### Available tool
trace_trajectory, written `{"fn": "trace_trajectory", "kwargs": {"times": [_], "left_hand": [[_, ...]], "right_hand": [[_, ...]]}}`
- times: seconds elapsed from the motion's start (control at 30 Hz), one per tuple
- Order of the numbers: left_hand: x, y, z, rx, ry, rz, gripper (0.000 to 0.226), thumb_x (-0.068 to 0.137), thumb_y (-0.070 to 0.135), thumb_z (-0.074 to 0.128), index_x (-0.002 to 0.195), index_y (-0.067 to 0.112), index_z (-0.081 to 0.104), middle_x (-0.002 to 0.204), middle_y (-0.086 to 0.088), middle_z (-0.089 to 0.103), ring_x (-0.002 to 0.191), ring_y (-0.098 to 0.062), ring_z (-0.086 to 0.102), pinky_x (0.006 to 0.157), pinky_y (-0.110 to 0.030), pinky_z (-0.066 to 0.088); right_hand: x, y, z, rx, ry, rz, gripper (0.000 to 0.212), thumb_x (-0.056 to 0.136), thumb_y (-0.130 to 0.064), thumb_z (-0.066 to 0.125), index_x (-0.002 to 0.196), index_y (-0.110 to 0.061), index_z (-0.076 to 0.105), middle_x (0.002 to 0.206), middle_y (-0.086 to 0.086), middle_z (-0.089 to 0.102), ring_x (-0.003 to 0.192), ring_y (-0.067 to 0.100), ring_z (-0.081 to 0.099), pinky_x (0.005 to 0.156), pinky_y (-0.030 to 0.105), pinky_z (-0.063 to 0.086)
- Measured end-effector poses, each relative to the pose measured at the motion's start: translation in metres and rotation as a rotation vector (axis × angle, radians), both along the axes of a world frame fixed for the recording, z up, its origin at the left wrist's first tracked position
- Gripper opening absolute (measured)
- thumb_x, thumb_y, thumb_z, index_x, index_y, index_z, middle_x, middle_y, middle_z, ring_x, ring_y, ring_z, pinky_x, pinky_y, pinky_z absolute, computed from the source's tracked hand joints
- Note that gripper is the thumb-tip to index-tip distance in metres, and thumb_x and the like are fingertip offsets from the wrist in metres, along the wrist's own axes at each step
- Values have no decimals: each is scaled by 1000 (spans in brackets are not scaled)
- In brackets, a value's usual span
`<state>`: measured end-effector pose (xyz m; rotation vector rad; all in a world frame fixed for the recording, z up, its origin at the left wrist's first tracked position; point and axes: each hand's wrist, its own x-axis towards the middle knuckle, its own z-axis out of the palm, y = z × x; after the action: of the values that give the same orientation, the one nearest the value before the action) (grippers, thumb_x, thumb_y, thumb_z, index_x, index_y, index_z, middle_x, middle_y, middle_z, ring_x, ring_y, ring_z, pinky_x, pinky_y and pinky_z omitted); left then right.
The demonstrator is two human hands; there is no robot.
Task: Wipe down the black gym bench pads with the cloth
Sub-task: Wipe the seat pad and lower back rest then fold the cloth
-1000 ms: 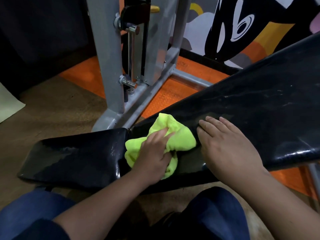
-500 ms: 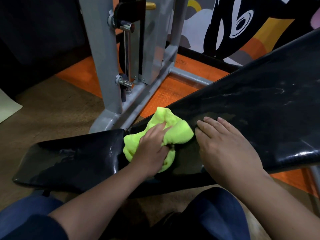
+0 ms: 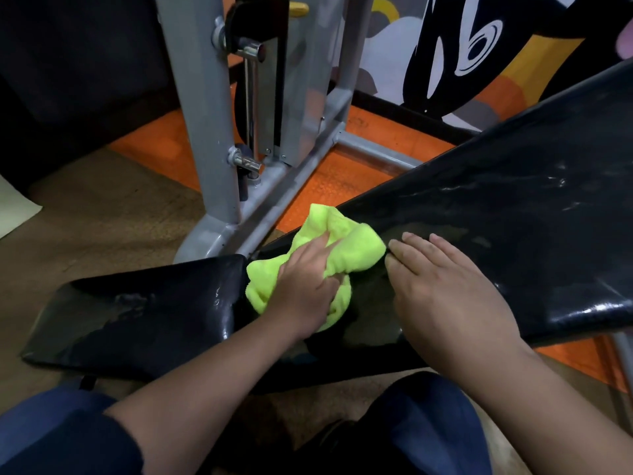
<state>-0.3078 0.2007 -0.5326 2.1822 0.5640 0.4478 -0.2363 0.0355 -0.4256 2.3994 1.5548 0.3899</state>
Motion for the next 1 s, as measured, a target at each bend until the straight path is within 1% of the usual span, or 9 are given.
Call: {"fn": "trace_trajectory", "kwargs": {"times": [0.13, 0.2, 0.27, 0.4, 0.53, 0.67, 0.8, 0.93, 1.0], "left_hand": [[15, 11, 10, -74, 0, 78, 58, 84, 43, 40, 141, 34, 43, 154, 6, 35, 141, -17, 26, 114, -46, 21], [17, 5, 12, -45, -23, 25, 58, 86, 41, 42, 144, 33, 40, 155, 7, 33, 142, -15, 24, 115, -44, 20], [12, 10, 6, -7, 22, -22, 59, 89, 37, 45, 147, 30, 35, 156, 7, 30, 143, -14, 22, 116, -41, 18], [26, 22, 18, -70, 26, 93, 58, 84, 41, 40, 141, 31, 43, 152, 5, 38, 139, -22, 30, 113, -48, 24], [16, 19, 1, -70, 24, 43, 60, 83, 44, 39, 142, 34, 41, 153, 11, 36, 140, -15, 27, 114, -45, 21], [35, 32, 8, -121, 59, 158, 57, 82, 46, 37, 135, 31, 49, 145, 8, 46, 135, -21, 38, 110, -50, 30], [25, 30, -5, -105, 27, 49, 64, 83, 45, 40, 143, 27, 42, 151, 10, 39, 140, -14, 29, 115, -43, 23], [42, 42, 10, -143, 85, 159, 46, 88, 40, 44, 130, 25, 54, 136, 2, 54, 126, -25, 46, 107, -48, 35], [41, 40, 7, -156, 40, 102, 50, 84, 45, 42, 130, 28, 54, 136, 5, 54, 127, -22, 46, 107, -48, 35]], "right_hand": [[2, 1, 0, -6, -1, -6, 45, 89, -17, 40, 122, -2, 67, 133, 16, 62, 134, 32, 50, 117, 42, 17], [1, 1, 1, -6, 3, -6, 44, 89, -17, 40, 121, -3, 67, 133, 15, 62, 134, 31, 50, 117, 41, 16], [1, 0, 0, -4, 9, -9, 44, 89, -16, 41, 123, -3, 66, 135, 15, 61, 136, 31, 48, 118, 41, 16], [3, 2, 0, -11, 2, -19, 47, 89, -17, 39, 126, -3, 65, 137, 15, 60, 136, 30, 48, 118, 41, 16], [1, 0, -2, 1, 6, -18, 47, 88, -13, 40, 126, -1, 64, 137, 16, 60, 135, 32, 48, 118, 41, 16], [2, 2, 0, 13, 7, -21, 48, 88, -16, 37, 124, -3, 66, 134, 15, 62, 134, 30, 51, 117, 42, 22], [3, -1, -3, 7, 10, -13, 46, 88, -14, 41, 125, -1, 65, 136, 17, 61, 134, 32, 50, 118, 43, 19], [4, 1, -1, 8, 12, -21, 46, 89, -16, 40, 123, -3, 67, 134, 16, 62, 133, 31, 51, 116, 41, 17], [3, 0, -2, 15, 7, -22, 47, 88, -15, 37, 123, -2, 67, 134, 15, 62, 133, 31, 51, 116, 41, 18]]}}
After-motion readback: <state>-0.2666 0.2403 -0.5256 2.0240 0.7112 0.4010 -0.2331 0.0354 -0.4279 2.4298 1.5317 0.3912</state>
